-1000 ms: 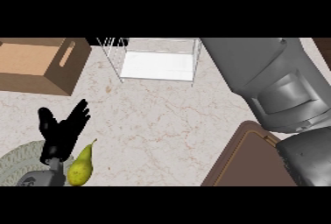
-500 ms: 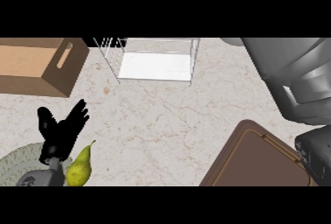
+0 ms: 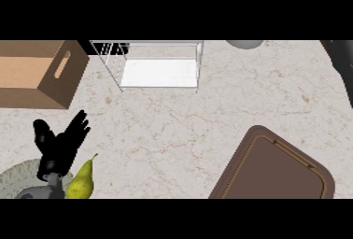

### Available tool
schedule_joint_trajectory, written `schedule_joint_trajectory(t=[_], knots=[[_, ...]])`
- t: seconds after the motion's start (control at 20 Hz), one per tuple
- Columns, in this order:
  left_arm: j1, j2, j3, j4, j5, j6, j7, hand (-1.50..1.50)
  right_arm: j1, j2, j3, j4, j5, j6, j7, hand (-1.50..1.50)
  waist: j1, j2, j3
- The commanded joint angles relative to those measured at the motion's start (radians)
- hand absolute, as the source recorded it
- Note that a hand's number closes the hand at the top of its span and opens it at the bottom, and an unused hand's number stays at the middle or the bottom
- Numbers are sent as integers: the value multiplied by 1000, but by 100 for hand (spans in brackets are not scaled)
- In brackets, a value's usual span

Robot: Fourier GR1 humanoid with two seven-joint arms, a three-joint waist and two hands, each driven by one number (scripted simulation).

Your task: Pick the cupcake from the tray and place it in the tiered shelf

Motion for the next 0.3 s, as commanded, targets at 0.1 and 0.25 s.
schedule_joint_trajectory(t=[0.1,0.25], knots=[[6,-5,13,60,-6,1,-17,0,146,-92,-13,-208,-74,172,16,-150,-27,-3,-4],[30,2,27,48,11,-14,-18,0,224,-109,10,-351,-81,208,84,-150,-30,-7,-4]])
